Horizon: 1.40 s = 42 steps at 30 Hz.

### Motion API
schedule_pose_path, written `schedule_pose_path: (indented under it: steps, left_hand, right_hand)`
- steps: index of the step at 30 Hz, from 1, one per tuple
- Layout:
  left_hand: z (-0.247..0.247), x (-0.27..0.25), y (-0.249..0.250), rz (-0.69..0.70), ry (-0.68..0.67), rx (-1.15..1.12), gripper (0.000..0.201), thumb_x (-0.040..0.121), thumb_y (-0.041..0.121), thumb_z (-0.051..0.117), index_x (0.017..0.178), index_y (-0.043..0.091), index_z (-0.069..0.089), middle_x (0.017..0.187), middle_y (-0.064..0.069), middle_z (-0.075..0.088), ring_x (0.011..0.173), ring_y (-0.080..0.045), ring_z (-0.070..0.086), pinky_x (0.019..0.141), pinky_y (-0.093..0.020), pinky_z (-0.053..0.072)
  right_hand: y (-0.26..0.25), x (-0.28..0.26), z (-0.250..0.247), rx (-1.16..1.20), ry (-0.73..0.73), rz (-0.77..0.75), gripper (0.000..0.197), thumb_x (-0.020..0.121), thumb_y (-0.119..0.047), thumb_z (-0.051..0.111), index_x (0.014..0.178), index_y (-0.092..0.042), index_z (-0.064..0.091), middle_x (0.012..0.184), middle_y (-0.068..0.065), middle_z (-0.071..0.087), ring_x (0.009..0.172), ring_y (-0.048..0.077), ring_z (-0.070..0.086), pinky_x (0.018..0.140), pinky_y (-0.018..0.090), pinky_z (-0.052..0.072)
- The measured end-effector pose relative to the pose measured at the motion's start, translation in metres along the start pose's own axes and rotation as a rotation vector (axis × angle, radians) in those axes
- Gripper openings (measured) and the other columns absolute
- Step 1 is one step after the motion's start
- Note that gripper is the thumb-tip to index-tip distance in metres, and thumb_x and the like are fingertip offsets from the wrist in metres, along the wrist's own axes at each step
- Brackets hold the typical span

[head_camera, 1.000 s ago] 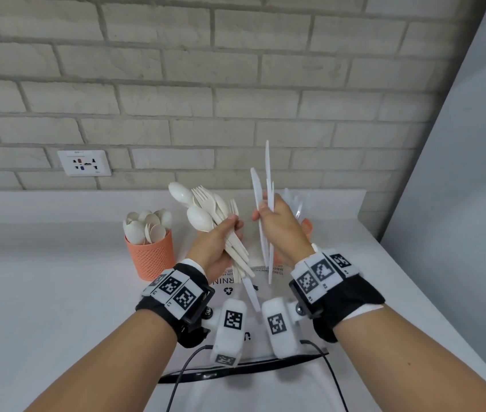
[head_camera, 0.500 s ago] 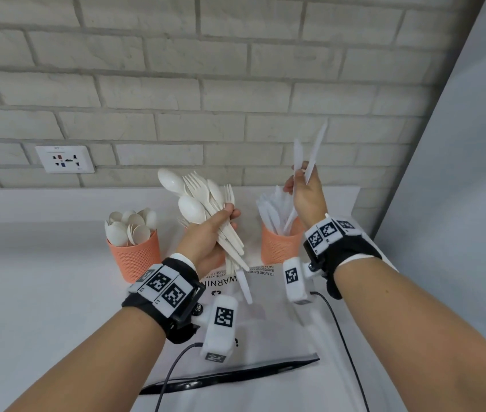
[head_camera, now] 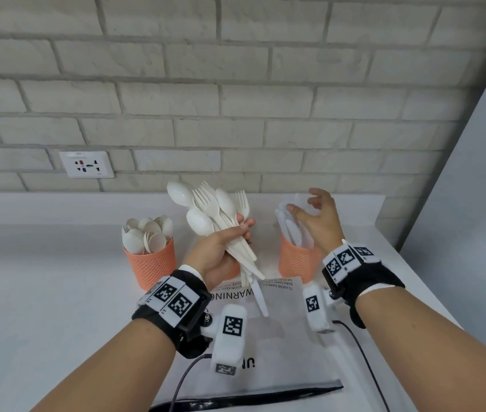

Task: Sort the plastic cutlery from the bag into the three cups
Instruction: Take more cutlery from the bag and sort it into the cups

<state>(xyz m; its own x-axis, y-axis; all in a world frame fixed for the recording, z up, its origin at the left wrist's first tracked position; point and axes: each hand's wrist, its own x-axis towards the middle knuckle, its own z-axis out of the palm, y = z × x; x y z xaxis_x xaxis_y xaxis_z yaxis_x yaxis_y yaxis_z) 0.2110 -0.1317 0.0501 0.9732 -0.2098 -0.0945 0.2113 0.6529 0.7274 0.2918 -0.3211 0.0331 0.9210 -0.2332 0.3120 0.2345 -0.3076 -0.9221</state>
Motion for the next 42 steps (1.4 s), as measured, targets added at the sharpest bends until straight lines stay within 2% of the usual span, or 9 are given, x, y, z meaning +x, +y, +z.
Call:
schedule_pose_path:
  steps: [4,7,11,15,19,22,34,40,42]
  left_hand:
    - [-0.004,0.002,0.003,0.021,-0.002,-0.082,0.023,0.086,-0.003,0.046,0.077,0.016,0.053,0.081,-0.002,0.061,0.062,-0.009,0.051,0.072,-0.022,0.045]
    - [-0.004,0.001,0.007,0.076,0.015,-0.074,0.026,0.091,-0.004,0.042,0.079,0.017,0.052,0.076,0.001,0.064,0.061,-0.008,0.059,0.065,-0.021,0.053]
    - [-0.005,-0.004,0.019,0.146,-0.020,-0.131,0.032,0.091,-0.007,0.037,0.080,0.020,0.051,0.078,0.003,0.063,0.063,-0.005,0.063,0.069,-0.022,0.053]
    - [-0.010,-0.009,0.029,0.186,0.009,-0.130,0.032,0.090,-0.004,0.039,0.080,0.023,0.053,0.079,0.006,0.063,0.064,-0.004,0.063,0.077,-0.025,0.052]
    - [-0.015,-0.011,0.036,0.182,0.081,-0.149,0.024,0.089,0.000,0.047,0.078,0.020,0.055,0.071,0.002,0.063,0.060,-0.007,0.061,0.072,-0.025,0.052]
    - [-0.016,-0.013,0.040,0.195,0.141,-0.187,0.026,0.091,-0.002,0.047,0.075,0.017,0.055,0.063,0.001,0.062,0.053,-0.007,0.060,0.061,-0.020,0.054]
    - [-0.025,-0.014,0.043,0.198,0.558,0.046,0.013,0.086,0.007,0.062,0.075,0.008,0.056,0.066,-0.002,0.055,0.051,-0.011,0.054,0.048,-0.024,0.050]
    - [-0.016,-0.027,0.025,0.434,0.605,0.724,0.023,0.084,0.013,0.064,0.098,0.009,0.046,0.080,0.001,0.051,0.079,-0.020,0.055,0.070,-0.029,0.050]
    - [-0.021,-0.029,0.015,0.505,0.474,0.891,0.034,0.080,0.008,0.064,0.110,0.012,0.048,0.088,0.002,0.057,0.086,-0.020,0.061,0.071,-0.027,0.051]
  right_hand:
    - [-0.028,-0.015,0.000,-0.107,0.206,-0.393,0.044,0.076,-0.020,0.073,0.114,-0.010,0.055,0.106,-0.001,0.047,0.100,0.013,0.046,0.088,0.020,0.036]
    - [-0.050,-0.039,0.007,-0.013,-0.033,-0.490,0.018,0.079,-0.004,0.065,0.095,-0.012,0.060,0.089,-0.004,0.055,0.080,0.003,0.052,0.073,0.010,0.039]
    - [-0.059,-0.070,0.015,-0.095,-0.705,-0.047,0.031,0.086,-0.012,0.063,0.112,-0.023,0.051,0.093,-0.005,0.057,0.088,0.012,0.058,0.089,0.032,0.051]
    - [-0.059,-0.088,0.015,0.039,-0.945,0.181,0.053,0.094,-0.009,0.050,0.141,-0.021,0.029,0.101,0.018,0.065,0.081,0.029,0.067,0.078,0.038,0.057]
    - [-0.052,-0.089,0.008,-0.038,-0.961,0.162,0.037,0.096,0.001,0.040,0.132,-0.009,0.044,0.079,0.010,0.064,0.068,0.019,0.064,0.065,0.025,0.056]
    - [-0.042,-0.090,0.002,-0.243,-0.925,0.214,0.026,0.092,0.007,0.037,0.092,-0.006,0.059,0.075,0.004,0.059,0.066,0.012,0.056,0.066,0.020,0.049]
    - [-0.039,-0.093,0.006,-0.613,-0.852,0.053,0.040,0.086,-0.028,0.062,0.052,-0.019,0.044,0.052,-0.005,0.042,0.053,0.011,0.042,0.053,0.022,0.031]
    - [-0.090,-0.112,0.027,-0.052,-0.633,-0.073,0.009,0.089,-0.030,0.060,0.088,-0.021,0.059,0.061,-0.018,0.052,0.057,-0.007,0.050,0.060,0.014,0.036]
    - [-0.100,-0.114,0.042,-0.021,-0.589,-0.103,0.053,0.078,-0.037,0.071,0.122,-0.021,0.045,0.087,-0.012,0.052,0.079,0.001,0.053,0.070,0.017,0.045]
